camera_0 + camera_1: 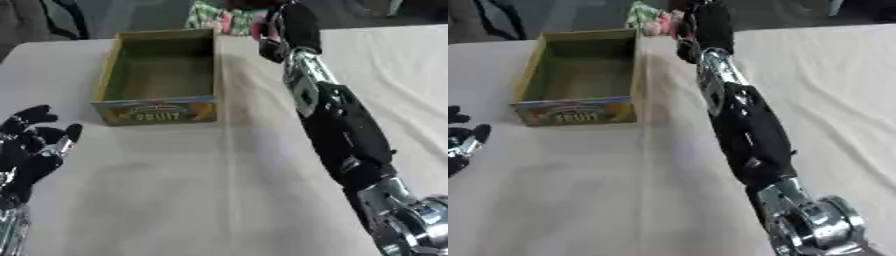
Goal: Pick up objects on the table and place them in the box.
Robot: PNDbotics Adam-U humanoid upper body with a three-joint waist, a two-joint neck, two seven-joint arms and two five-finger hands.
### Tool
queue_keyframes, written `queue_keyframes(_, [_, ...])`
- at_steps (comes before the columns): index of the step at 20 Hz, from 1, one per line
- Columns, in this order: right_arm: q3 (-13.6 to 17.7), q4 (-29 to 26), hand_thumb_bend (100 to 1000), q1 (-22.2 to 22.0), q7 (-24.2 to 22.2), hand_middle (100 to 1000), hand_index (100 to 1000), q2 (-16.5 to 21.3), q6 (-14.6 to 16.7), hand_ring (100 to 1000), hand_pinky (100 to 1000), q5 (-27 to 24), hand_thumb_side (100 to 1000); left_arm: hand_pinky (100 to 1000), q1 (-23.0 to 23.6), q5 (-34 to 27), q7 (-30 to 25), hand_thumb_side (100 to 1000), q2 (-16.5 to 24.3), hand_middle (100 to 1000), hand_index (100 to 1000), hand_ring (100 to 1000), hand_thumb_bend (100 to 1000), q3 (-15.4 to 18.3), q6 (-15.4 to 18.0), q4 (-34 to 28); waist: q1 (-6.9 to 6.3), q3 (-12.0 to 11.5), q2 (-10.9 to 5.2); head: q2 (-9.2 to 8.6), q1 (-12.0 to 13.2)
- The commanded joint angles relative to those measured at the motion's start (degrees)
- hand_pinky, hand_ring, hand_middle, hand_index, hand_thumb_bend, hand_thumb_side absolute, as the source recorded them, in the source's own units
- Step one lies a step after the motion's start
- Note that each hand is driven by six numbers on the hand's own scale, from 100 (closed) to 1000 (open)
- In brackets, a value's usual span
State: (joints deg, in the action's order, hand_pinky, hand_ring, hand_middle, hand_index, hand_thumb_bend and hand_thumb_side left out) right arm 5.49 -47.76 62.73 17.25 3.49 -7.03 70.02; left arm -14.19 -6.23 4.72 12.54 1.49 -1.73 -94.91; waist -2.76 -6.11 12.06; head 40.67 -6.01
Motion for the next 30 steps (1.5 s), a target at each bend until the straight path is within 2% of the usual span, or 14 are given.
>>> queue_keyframes(1, [-0.68, -2.83, 100, 2.49, -0.51, 237, 344, -1.77, 0.97, 671, 627, -0.72, 100, 574, -0.76, -0.12, -0.28, 100, 0.66, 598, 736, 538, 546, -0.32, -0.04, -0.97, 0.01, -0.51, -1.14, -0.74, -0.52])
queue_keyframes(9, [-2.74, -1.09, 100, 2.62, -3.93, 242, 350, -8.01, 3.8, 674, 633, 1.79, 100, 574, -1.16, -0.18, -0.84, 100, 0.46, 597, 736, 538, 526, -0.85, -0.09, -1.02, 0.04, -2.81, -1.01, -1.23, -1.9])
queue_keyframes(11, [-3.61, -0.12, 100, 2.17, -5.2, 252, 361, -9.29, 4.91, 679, 640, 2.96, 100, 574, -1.19, -0.2, -0.84, 100, 0.44, 597, 736, 538, 548, -0.86, -0.09, -1.04, -0.02, -3.06, -0.96, -1.31, -2.05])
queue_keyframes(12, [-4.03, 0.38, 100, 1.94, -5.91, 319, 433, -9.85, 5.39, 702, 663, 3.93, 100, 574, -1.22, -0.22, -0.86, 100, 0.4, 597, 736, 538, 548, -0.89, -0.09, -1.05, -0.03, -3.15, -0.94, -1.33, -2.17])
queue_keyframes(13, [-4.27, 0.83, 100, 1.7, -6.65, 333, 449, -10.38, 5.7, 707, 667, 5.05, 100, 574, -1.23, -0.24, -0.9, 100, 0.34, 597, 736, 538, 548, -0.94, -0.09, -1.06, -0.05, -3.2, -0.92, -1.34, -2.25])
queue_keyframes(14, [-4.34, 1.27, 100, 1.44, -7.49, 451, 591, -10.83, 5.78, 741, 693, 6.21, 100, 574, -1.25, -0.25, -0.94, 100, 0.29, 597, 736, 538, 548, -0.98, -0.1, -1.05, -0.07, -3.22, -0.91, -1.33, -2.31])
queue_keyframes(15, [-4.31, 1.62, 100, 1.21, -8.33, 481, 627, -11.19, 5.67, 750, 701, 7.35, 100, 574, -1.25, -0.26, -0.97, 100, 0.26, 597, 736, 538, 549, -1.01, -0.11, -1.05, -0.09, -3.22, -0.9, -1.32, -2.35])
queue_keyframes(16, [-4.23, 1.96, 100, 0.98, -9.3, 621, 746, -11.42, 5.49, 794, 732, 8.38, 137, 573, -1.25, -0.26, -0.98, 100, 0.26, 597, 736, 538, 549, -1.0, -0.1, -1.05, -0.09, -3.22, -0.9, -1.33, -2.35])
queue_keyframes(17, [-4.11, 2.14, 100, 0.85, -10.24, 678, 787, -11.52, 5.28, 808, 743, 9.26, 195, 573, -1.24, -0.25, -0.96, 100, 0.28, 597, 736, 537, 549, -0.98, -0.1, -1.05, -0.09, -3.2, -0.9, -1.35, -2.33])
queue_keyframes(18, [-3.94, 2.1, 100, 0.77, -10.92, 774, 859, -11.49, 4.97, 838, 763, 9.98, 311, 573, -1.21, -0.23, -0.92, 100, 0.3, 597, 736, 537, 549, -0.94, -0.11, -1.05, -0.09, -3.16, -0.91, -1.36, -2.27])
queue_keyframes(19, [-3.73, 1.88, 106, 0.71, -11.29, 790, 873, -11.42, 4.55, 843, 766, 10.5, 331, 574, -1.18, -0.22, -0.89, 100, 0.32, 597, 736, 537, 549, -0.91, -0.1, -1.05, -0.09, -3.11, -0.91, -1.35, -2.21])
queue_keyframes(21, [-3.15, 0.93, 192, 0.74, -10.75, 857, 922, -11.13, 3.19, 868, 780, 11.02, 397, 573, -1.13, -0.24, -0.85, 100, 0.32, 597, 736, 537, 549, -0.89, -0.11, -1.04, -0.06, -2.96, -0.95, -1.31, -2.14])
queue_keyframes(25, [-2.32, -1.26, 171, 1.01, -7.5, 853, 923, -10.38, 0.65, 871, 775, 9.6, 387, 573, -1.05, -0.23, -0.8, 100, 0.34, 597, 736, 537, 550, -0.83, -0.1, -1.01, -0.07, -2.52, -1.05, -1.32, -1.88])
queue_keyframes(30, [-2.8, -3.47, 111, 1.91, -6.62, 792, 907, -6.85, 1.28, 863, 767, 4.13, 364, 573, -0.81, -0.17, -0.54, 100, 0.46, 596, 735, 537, 551, -0.58, -0.07, -1.0, -0.13, -1.6, -1.29, -1.24, -1.34])
